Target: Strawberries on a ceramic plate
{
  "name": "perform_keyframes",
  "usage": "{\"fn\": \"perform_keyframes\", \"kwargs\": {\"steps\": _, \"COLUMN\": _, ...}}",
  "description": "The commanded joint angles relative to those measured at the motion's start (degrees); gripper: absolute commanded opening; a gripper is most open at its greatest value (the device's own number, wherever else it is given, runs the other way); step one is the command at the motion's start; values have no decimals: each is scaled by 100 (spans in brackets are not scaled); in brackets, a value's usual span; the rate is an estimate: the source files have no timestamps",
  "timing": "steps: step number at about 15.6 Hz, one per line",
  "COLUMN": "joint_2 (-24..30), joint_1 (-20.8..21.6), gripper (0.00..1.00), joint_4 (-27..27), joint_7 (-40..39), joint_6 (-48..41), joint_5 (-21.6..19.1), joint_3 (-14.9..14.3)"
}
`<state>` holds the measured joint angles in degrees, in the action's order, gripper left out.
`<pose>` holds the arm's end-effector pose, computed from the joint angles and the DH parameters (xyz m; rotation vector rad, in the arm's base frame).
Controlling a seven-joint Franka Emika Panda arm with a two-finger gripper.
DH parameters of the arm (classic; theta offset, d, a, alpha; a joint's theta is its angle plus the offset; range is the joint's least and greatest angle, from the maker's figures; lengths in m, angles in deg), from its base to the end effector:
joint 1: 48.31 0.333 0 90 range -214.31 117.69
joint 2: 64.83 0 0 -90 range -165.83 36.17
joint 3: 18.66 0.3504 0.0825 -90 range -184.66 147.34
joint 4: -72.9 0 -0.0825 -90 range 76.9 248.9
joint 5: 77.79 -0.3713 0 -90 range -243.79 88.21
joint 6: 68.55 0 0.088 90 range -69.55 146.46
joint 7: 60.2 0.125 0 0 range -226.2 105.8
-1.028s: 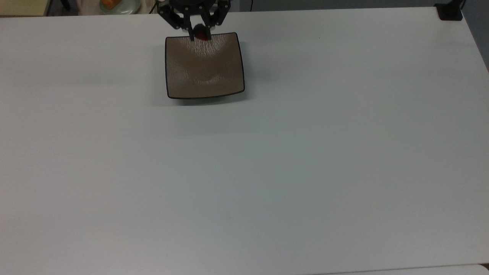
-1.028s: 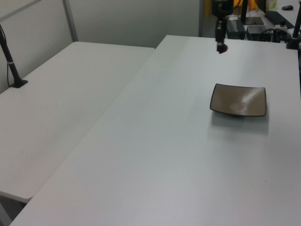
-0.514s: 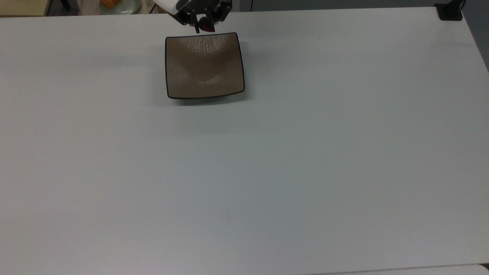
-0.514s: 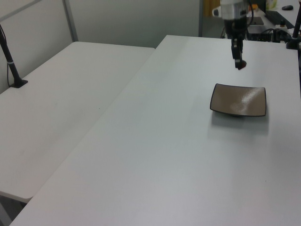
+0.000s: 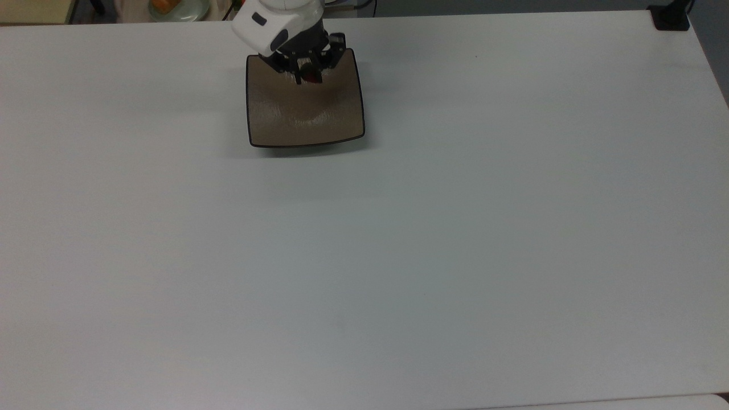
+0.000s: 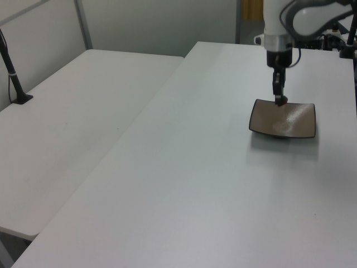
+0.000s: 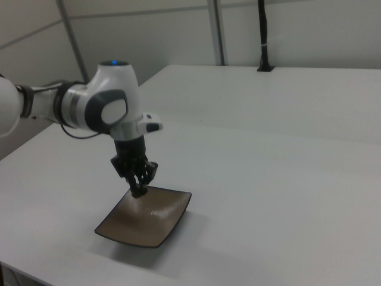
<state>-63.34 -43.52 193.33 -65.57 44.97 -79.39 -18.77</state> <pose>0.5121 0.0441 0.4452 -3.1021 -0.2535 0.1471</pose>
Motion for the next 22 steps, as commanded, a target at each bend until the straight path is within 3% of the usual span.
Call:
{"fn": "perform_keyframes", "kwargs": {"steps": 1, "joint_2": 212, "joint_1": 57, "gripper": 13, "joint_4": 753, "joint_7": 9, "joint_6": 854, "joint_5": -68, "joint_3": -60}}
{"fn": "perform_keyframes", "kwargs": {"steps": 5, "joint_2": 115, "joint_1": 22, "gripper": 13, "joint_4": 1158, "joint_7": 9, "joint_6": 1698, "joint_5": -68, "joint_3": -68}}
{"fn": "perform_keyframes", "kwargs": {"steps": 10, "joint_2": -52, "joint_1": 39, "gripper": 14, "joint_4": 1212, "joint_7": 9, "joint_6": 1928, "joint_5": -59, "joint_3": -69}}
{"fn": "perform_keyframes", "kwargs": {"steps": 13, "joint_2": -52, "joint_1": 31, "gripper": 31, "joint_4": 1203, "joint_7": 9, "joint_6": 1902, "joint_5": -59, "joint_3": -69}}
{"fn": "perform_keyframes", "kwargs": {"steps": 18, "joint_2": -52, "joint_1": 22, "gripper": 100, "joint_4": 1168, "joint_7": 36, "joint_6": 1850, "joint_5": -59, "joint_3": -69}}
{"fn": "perform_keyframes", "kwargs": {"steps": 22, "joint_2": -26, "joint_1": 57, "gripper": 100, "joint_4": 722, "joint_7": 438, "joint_6": 1509, "joint_5": -42, "joint_3": -69}}
